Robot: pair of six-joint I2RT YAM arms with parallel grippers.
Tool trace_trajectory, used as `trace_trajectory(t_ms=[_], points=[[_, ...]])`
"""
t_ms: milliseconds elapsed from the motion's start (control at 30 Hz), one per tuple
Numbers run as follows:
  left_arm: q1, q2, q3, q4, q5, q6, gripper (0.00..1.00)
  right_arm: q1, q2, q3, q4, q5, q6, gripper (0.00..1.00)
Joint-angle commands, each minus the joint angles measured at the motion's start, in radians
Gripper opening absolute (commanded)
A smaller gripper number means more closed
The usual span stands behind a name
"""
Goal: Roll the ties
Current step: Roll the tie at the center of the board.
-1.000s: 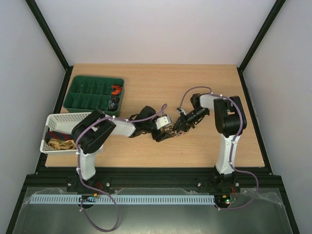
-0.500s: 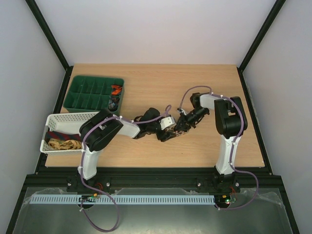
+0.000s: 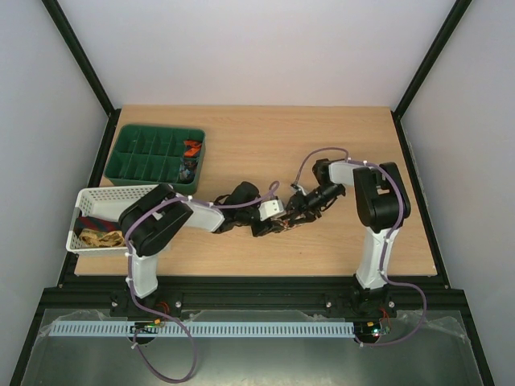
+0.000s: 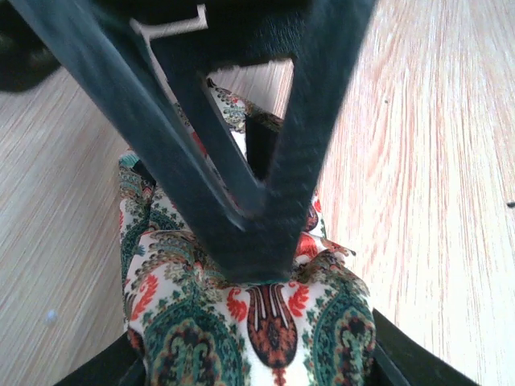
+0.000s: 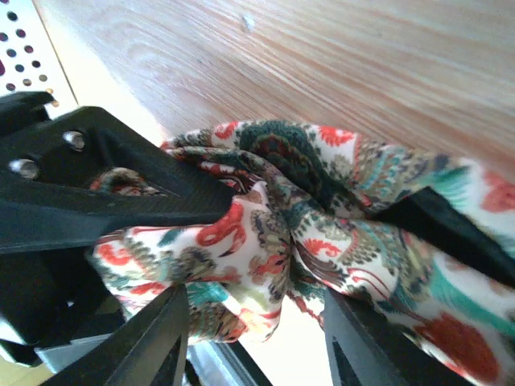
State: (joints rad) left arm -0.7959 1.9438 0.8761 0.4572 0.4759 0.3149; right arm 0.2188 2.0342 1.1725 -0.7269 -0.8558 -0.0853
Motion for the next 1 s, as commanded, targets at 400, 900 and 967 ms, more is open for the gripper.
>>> trace_trajectory(t_ms=[400,900,967], points=[[0.009,0.037,0.026,-0.196,-0.035,-0.048,0.42,0.088,-0.039,0.049,-0.082,0.012,-0.043,0.50],[0.036,0.015,0.066,-0.190,0.006,-0.065,0.61,0.045,0.075,0.076,-0.063,0.251,-0.105,0.01],[0.040,-0.003,0.064,-0.157,0.014,-0.073,0.68,0.033,0.070,0.066,-0.058,0.281,-0.114,0.01]])
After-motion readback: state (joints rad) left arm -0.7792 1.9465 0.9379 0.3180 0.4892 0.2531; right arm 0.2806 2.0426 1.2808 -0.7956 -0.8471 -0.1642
